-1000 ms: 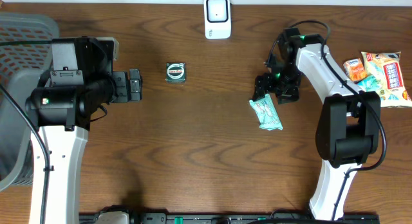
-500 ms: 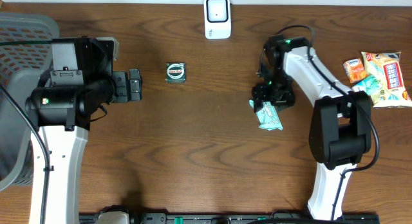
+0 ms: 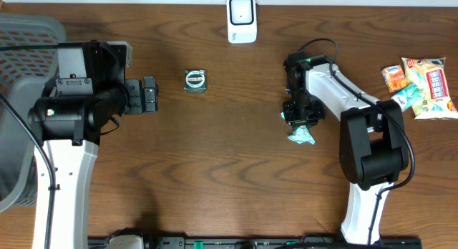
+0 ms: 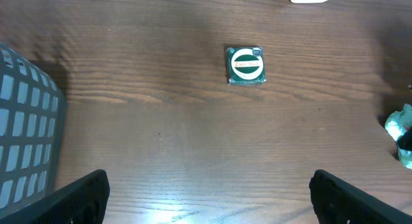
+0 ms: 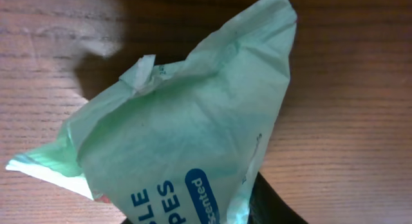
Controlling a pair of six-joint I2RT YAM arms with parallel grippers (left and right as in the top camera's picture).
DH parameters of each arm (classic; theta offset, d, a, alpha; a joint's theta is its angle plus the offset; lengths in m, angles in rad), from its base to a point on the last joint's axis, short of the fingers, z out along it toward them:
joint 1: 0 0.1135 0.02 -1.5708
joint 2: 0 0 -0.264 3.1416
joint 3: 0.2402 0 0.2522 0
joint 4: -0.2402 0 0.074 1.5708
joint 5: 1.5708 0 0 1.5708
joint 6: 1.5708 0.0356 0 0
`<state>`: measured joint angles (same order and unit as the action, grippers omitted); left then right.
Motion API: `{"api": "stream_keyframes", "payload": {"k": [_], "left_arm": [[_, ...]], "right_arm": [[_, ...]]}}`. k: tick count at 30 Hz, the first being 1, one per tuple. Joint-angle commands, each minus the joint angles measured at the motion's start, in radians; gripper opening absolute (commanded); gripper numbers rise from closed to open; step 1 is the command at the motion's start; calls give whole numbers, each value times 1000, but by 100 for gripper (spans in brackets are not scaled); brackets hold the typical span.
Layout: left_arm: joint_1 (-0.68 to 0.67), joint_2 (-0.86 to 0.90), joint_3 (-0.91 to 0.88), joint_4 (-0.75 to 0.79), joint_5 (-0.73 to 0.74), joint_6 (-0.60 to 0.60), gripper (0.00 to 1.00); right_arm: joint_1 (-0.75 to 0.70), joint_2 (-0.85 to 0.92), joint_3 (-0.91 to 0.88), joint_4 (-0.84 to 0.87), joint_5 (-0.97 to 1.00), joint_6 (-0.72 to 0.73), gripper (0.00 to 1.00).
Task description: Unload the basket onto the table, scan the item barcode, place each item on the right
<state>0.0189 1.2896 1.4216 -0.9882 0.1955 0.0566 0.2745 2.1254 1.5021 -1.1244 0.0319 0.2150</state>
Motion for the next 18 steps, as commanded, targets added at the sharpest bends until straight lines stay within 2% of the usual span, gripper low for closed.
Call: {"api": "stream_keyframes", "payload": {"k": [1,3,4,11,18], "left_arm": [[5,3,7,-2,-6,10,98],[5,3,7,-2,-6,10,98],[5,3,7,-2,-6,10,98],[5,3,7,-2,-6,10,98],[5,3,7,-2,-6,10,98]], "right_arm": [[2,-5,18,29,18,60,15],[2,-5,51,43,16,61,4],[2,-5,73,50,12,61,1],[3,-5,270,187,-106,62,1],[33,-5,359,583,-109,61,1]]}}
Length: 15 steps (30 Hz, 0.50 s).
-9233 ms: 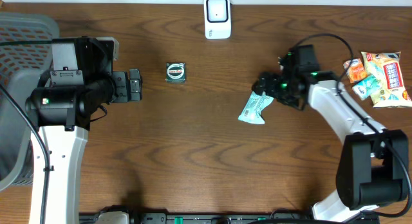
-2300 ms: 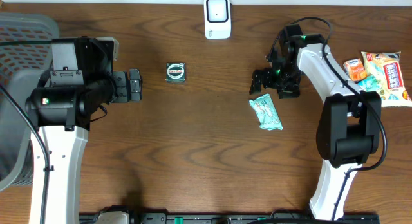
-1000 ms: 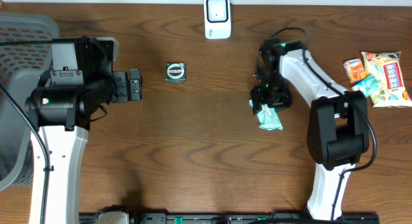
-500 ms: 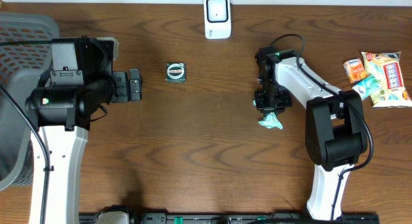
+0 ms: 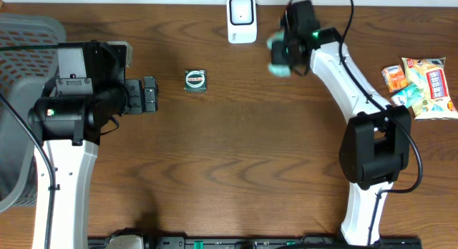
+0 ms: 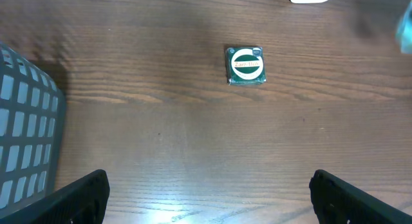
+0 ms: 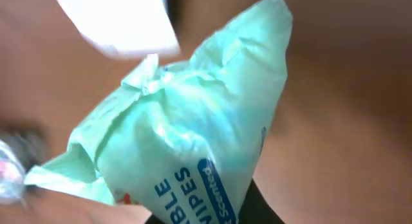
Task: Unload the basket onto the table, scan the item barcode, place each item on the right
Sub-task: 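Lift the wipes pouch and hold it at the white scanner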
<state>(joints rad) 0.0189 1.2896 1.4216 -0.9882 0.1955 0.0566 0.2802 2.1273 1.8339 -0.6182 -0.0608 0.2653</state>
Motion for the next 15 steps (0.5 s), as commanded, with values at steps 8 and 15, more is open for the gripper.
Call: {"api": "stream_keyframes", "payload": {"k": [8,15], "left_arm": [[5,3,7,-2,-6,10,98],[5,3,7,-2,-6,10,98]], "right_arm": [[89,6,91,335,44,36,5],[103,112,346,282,73,6,5]]}}
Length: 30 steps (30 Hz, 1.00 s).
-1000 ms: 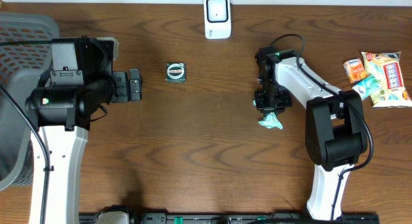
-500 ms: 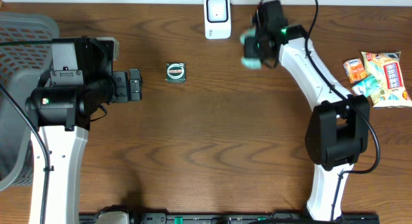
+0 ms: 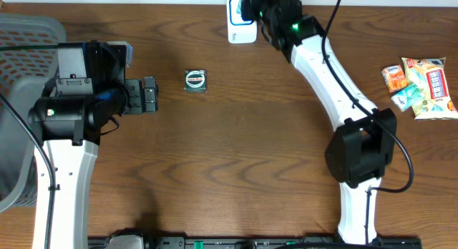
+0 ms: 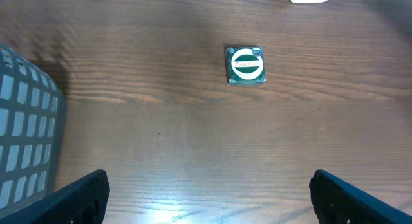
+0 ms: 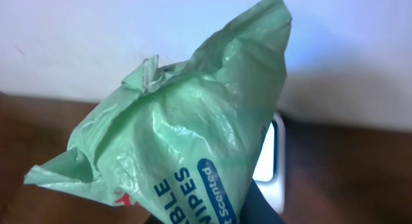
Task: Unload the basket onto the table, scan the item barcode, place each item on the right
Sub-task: 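Lift the wipes pouch and hold it at the white scanner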
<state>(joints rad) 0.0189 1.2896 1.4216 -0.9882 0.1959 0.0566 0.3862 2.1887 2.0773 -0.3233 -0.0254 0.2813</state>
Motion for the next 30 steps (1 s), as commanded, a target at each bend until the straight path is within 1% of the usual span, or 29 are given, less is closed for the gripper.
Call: {"api": "stream_keyframes", "payload": {"k": [1,5,8,10,12,15,18,23,26,28,30], "left_arm": [[5,3,7,-2,-6,10,98],[5,3,7,-2,-6,10,98],[5,3,7,-2,-6,10,98],[5,3,7,-2,-6,10,98],[5,3,7,-2,-6,10,98],[5,3,7,-2,-6,10,98],[5,3,7,-2,-6,10,98],[5,3,7,-2,-6,10,98],[5,3,7,-2,-6,10,98],[5,3,7,-2,-6,10,98],[5,3,7,-2,-6,10,98]], "right_arm": [[-3,80,150,-32,51,-11,5],[-2,217,333,-122,59,-61,6],[2,294,407,-157,142,-100,6],[8,320,412,-147,166,-167,5],[23,345,412,-138,197,-282,6],[47,354,410,-138,317,-364,4],[68,356,410,-138,334,-457,3],[100,371,406,-140,334,-552,2],[106,393,397,-136,340,-621,5],[105,404,394,-136,385,-634,5],[105,409,394,-134,429,-634,2]]}}
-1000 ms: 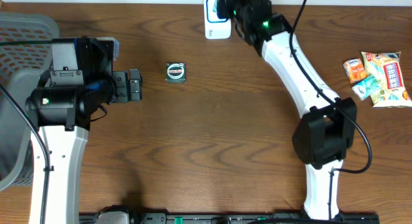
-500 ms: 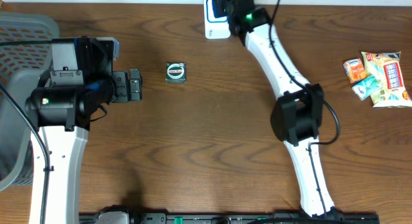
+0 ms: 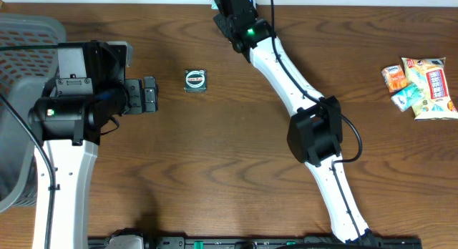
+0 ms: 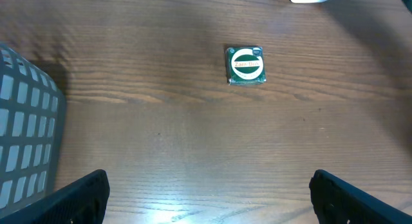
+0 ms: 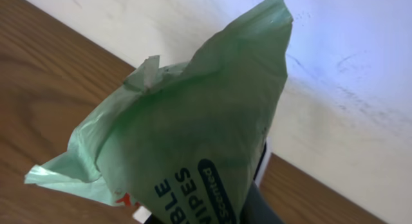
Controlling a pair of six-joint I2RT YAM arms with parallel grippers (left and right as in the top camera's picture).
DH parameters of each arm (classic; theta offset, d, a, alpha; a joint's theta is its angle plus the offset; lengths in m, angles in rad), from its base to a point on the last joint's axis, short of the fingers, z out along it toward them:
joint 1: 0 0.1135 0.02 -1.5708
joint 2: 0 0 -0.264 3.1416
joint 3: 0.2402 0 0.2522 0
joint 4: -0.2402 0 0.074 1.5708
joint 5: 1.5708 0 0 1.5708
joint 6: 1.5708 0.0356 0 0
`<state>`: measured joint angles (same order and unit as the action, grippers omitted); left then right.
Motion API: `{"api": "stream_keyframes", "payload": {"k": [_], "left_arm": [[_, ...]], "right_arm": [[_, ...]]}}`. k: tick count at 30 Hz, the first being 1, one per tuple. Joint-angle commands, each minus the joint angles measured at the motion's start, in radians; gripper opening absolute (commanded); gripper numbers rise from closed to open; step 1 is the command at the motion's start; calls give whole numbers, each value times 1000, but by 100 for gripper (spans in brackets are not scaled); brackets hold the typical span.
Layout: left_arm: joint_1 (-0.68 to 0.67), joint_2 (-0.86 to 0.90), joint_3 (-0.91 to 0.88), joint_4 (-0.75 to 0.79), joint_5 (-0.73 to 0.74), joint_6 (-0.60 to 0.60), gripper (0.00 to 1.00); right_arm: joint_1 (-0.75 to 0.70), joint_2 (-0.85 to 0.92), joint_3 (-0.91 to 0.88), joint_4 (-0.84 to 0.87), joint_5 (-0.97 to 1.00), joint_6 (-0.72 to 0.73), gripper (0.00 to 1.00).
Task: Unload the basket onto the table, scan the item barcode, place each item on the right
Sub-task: 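Lift the wipes pouch and hold it at the white scanner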
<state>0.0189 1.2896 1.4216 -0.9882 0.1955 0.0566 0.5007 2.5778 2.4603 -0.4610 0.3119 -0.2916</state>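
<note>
A pale green wipes pack [image 5: 187, 134] fills the right wrist view, and my right gripper [image 3: 227, 7] is shut on its lower end at the table's back edge. A white and black corner of the scanner [image 5: 262, 161] shows just behind the pack. In the overhead view the right arm covers both scanner and pack. The scanner's white base shows at the top of the left wrist view. My left gripper [image 3: 147, 95] stands open and empty at the left, apart from everything.
A small square packet with a green round label [image 3: 195, 81] lies between the grippers' sides, also in the left wrist view [image 4: 246, 64]. A grey basket [image 3: 21, 77] stands at the far left. Several snack packs [image 3: 422, 84] lie at the far right.
My right gripper, still holding the wipes pack, has moved left along the back edge, and the arm now covers the scanner from above. The left arm has not moved.
The right gripper first held the wipes pack low over the table at middle right. It then held the pack raised just right of the scanner, then directly at the scanner, and now slightly left of it. The left gripper stayed open and still.
</note>
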Motion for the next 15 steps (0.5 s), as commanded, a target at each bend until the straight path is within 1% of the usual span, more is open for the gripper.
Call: {"api": "stream_keyframes", "payload": {"k": [1,7,12,15], "left_arm": [[5,3,7,-2,-6,10,98],[5,3,7,-2,-6,10,98],[5,3,7,-2,-6,10,98],[5,3,7,-2,-6,10,98]], "right_arm": [[-9,20,11,6,109,-61,1],[-13,20,12,30,177,-117,1],[-24,20,12,15,174,-50,1],[-24,20,12,5,153,-41,2]]}}
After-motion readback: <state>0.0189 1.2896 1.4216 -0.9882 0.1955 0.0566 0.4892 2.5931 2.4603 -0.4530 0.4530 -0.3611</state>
